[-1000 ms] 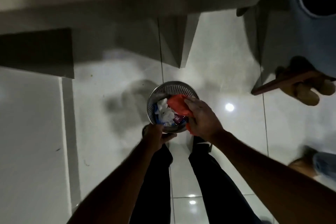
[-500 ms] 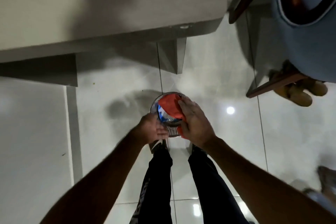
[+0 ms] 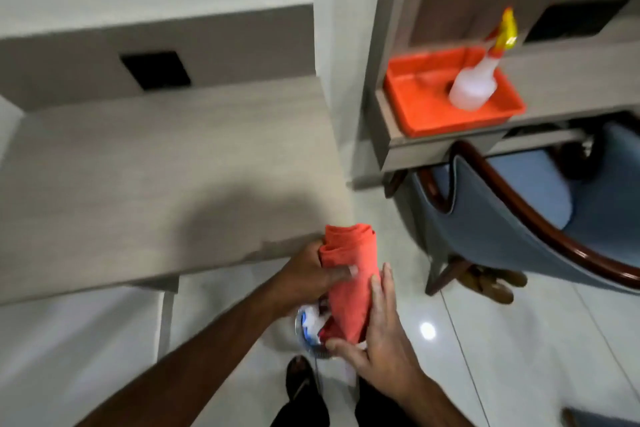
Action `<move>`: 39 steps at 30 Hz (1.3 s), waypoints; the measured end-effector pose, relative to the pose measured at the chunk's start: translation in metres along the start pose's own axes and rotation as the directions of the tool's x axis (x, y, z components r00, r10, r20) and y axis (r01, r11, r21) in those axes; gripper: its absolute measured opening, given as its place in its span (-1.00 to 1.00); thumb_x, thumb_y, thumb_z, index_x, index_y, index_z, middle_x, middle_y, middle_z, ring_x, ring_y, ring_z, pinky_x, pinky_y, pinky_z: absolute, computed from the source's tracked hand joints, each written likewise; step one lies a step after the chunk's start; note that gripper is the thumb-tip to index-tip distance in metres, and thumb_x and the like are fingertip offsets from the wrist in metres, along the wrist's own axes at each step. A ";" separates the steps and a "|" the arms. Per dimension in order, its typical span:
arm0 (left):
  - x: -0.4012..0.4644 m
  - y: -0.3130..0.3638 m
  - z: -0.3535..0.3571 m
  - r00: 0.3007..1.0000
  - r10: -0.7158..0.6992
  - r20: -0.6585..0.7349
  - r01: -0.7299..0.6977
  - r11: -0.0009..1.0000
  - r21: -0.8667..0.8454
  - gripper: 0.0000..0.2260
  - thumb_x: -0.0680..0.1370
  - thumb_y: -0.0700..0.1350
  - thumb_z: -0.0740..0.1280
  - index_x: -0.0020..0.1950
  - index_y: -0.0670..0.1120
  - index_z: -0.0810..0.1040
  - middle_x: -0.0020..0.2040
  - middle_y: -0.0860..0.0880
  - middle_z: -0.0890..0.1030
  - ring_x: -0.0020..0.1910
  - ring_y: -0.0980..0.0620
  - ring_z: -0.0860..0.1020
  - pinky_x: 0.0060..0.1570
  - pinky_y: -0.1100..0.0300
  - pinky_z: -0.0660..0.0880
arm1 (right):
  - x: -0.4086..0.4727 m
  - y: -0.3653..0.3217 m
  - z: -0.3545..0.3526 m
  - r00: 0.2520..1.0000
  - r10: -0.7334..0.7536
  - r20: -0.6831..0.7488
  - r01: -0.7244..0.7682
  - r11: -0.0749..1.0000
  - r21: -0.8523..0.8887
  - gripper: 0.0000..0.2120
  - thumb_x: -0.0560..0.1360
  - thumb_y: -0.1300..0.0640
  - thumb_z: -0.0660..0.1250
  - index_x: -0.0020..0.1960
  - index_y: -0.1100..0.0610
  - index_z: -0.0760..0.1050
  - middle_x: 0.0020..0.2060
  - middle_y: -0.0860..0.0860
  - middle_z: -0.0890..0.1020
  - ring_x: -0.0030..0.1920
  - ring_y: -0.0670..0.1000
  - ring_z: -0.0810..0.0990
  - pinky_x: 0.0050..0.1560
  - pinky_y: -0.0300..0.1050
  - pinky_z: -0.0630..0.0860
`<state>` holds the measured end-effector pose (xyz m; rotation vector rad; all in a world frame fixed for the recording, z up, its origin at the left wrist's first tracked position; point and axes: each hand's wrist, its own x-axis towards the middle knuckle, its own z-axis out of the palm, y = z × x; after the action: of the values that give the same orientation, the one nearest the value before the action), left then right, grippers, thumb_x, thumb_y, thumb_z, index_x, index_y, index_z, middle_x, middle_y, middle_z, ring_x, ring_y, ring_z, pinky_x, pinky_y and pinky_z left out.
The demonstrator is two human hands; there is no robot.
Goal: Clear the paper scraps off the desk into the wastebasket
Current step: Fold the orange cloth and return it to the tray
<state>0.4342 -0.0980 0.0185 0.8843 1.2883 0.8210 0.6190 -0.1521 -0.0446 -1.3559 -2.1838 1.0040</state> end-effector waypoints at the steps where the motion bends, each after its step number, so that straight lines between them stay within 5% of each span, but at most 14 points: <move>1: -0.003 0.021 -0.003 0.998 0.039 0.046 -0.041 0.999 0.026 -0.62 0.38 -0.21 0.48 0.19 -0.10 0.60 0.08 -0.07 0.70 0.01 0.07 0.64 0.11 0.02 0.59 | 0.003 -0.009 -0.011 0.998 0.060 -0.002 -0.059 0.992 0.108 0.22 0.30 -0.41 0.41 0.54 -0.07 -0.41 0.60 0.09 -0.12 0.58 0.10 0.06 0.38 0.03 0.41; 4: -0.002 0.088 -0.012 0.966 0.183 0.183 -0.200 0.976 0.081 -0.68 0.43 -0.23 0.43 0.18 -0.13 0.57 -0.04 0.02 0.68 -0.08 0.11 0.60 -0.03 0.15 0.58 | 0.028 -0.043 -0.043 0.981 0.190 -0.032 -0.160 0.894 0.419 0.30 0.15 -0.22 0.64 0.54 -0.20 -0.24 0.44 -0.27 0.35 0.35 -0.22 0.44 0.22 -0.20 0.51; 7: 0.013 0.146 -0.018 0.922 0.318 0.219 -0.350 0.928 0.129 -0.69 0.43 -0.25 0.41 0.17 -0.13 0.53 -0.04 -0.04 0.61 -0.10 0.11 0.56 -0.02 0.20 0.54 | 0.064 -0.063 -0.066 0.957 0.264 -0.117 -0.129 0.754 0.644 -0.03 0.05 0.03 0.70 0.37 -0.06 0.34 0.09 0.03 0.69 0.07 0.06 0.68 0.01 0.11 0.65; 9: 0.033 0.176 -0.022 0.904 0.379 0.198 -0.412 0.897 0.163 -0.68 0.42 -0.23 0.41 0.16 -0.04 0.53 -0.03 0.00 0.64 -0.09 0.15 0.59 0.01 0.23 0.55 | 0.085 -0.071 -0.084 0.941 0.280 -0.188 -0.072 0.711 0.699 -0.33 0.08 0.00 0.66 0.15 0.00 0.54 -0.04 0.07 0.73 -0.01 0.08 0.70 -0.05 0.03 0.65; 12: 0.075 0.207 -0.028 0.884 0.446 0.141 -0.467 0.848 0.250 -0.71 0.43 -0.18 0.43 0.13 0.03 0.56 -0.04 0.08 0.68 -0.08 0.17 0.63 0.04 0.20 0.58 | 0.118 -0.070 -0.111 0.914 0.298 -0.277 0.010 0.663 0.749 -0.64 0.29 -0.04 0.54 0.05 -0.05 0.59 -0.08 0.03 0.72 -0.08 0.00 0.69 -0.12 -0.12 0.62; 16: 0.155 0.222 -0.022 0.868 0.495 0.045 -0.467 0.782 0.413 -0.69 0.44 -0.05 0.43 0.17 0.05 0.56 0.04 0.00 0.71 0.02 0.04 0.68 0.19 -0.04 0.59 | 0.169 -0.034 -0.144 0.890 0.340 -0.303 0.007 0.655 0.756 -0.77 0.43 0.04 0.44 0.07 0.02 0.55 -0.08 0.11 0.68 -0.05 0.22 0.65 -0.03 0.30 0.60; 19: 0.227 0.221 -0.005 0.887 0.460 -0.036 -0.399 0.804 0.441 -0.61 0.45 -0.01 0.41 0.26 0.00 0.51 0.14 -0.05 0.69 0.12 0.00 0.66 0.26 -0.06 0.55 | 0.215 0.009 -0.174 0.866 0.407 -0.290 -0.069 0.673 0.737 -0.79 0.40 0.03 0.43 0.03 -0.06 0.55 -0.10 0.14 0.67 -0.11 0.29 0.65 -0.18 0.37 0.59; 22: 0.293 0.218 0.012 0.922 0.375 -0.100 -0.284 0.827 0.485 -0.49 0.45 0.03 0.36 0.38 -0.04 0.42 0.22 -0.07 0.63 0.17 -0.05 0.62 0.21 0.10 0.53 | 0.262 0.047 -0.205 0.862 0.453 -0.228 -0.182 0.697 0.694 -0.70 0.43 0.10 0.41 0.10 -0.17 0.51 -0.04 0.06 0.67 -0.11 0.15 0.69 -0.25 0.25 0.66; 26: 0.377 0.218 0.020 0.955 0.231 -0.187 -0.102 0.846 0.524 -0.52 0.55 -0.05 0.35 0.45 -0.04 0.33 0.31 -0.09 0.55 0.14 -0.04 0.56 0.16 0.12 0.51 | 0.324 0.092 -0.231 0.856 0.460 -0.236 -0.262 0.779 0.570 -0.51 0.48 0.24 0.41 0.36 -0.01 0.40 0.08 0.01 0.61 0.00 0.18 0.65 0.00 0.24 0.62; 30: 0.437 0.219 0.016 0.957 0.151 -0.247 0.016 0.824 0.566 -0.52 0.56 -0.13 0.32 0.47 -0.09 0.32 0.37 -0.16 0.52 0.25 -0.14 0.54 0.30 -0.05 0.52 | 0.383 0.121 -0.241 0.865 0.434 -0.253 -0.343 0.878 0.333 -0.45 0.47 0.17 0.40 0.43 0.07 0.34 0.07 -0.12 0.47 0.06 -0.06 0.48 0.08 -0.20 0.38; 35: 0.463 0.210 0.014 0.968 0.071 -0.240 0.124 0.698 0.706 -0.40 0.55 -0.10 0.32 0.56 -0.08 0.21 0.39 -0.15 0.52 0.30 -0.13 0.53 0.31 0.10 0.49 | 0.418 0.137 -0.226 0.827 0.527 -0.193 -0.499 0.848 0.179 -0.46 0.44 0.09 0.41 0.34 0.20 0.32 0.09 0.18 0.64 0.11 0.24 0.61 0.04 -0.05 0.50; 39: 0.435 0.210 0.013 0.968 0.148 -0.205 0.069 0.628 0.775 -0.57 0.55 -0.07 0.32 0.40 -0.18 0.46 0.26 -0.12 0.64 0.22 -0.11 0.60 0.28 0.07 0.51 | 0.421 0.140 -0.221 0.839 0.544 0.006 -0.537 0.830 -0.152 -0.58 0.53 0.02 0.33 0.32 0.15 0.37 0.26 0.19 0.55 0.26 0.18 0.54 0.15 -0.06 0.48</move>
<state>0.4891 0.3820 0.0171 1.5398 1.9153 0.3701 0.6515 0.3423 -0.0202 -2.1192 -1.9681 1.0846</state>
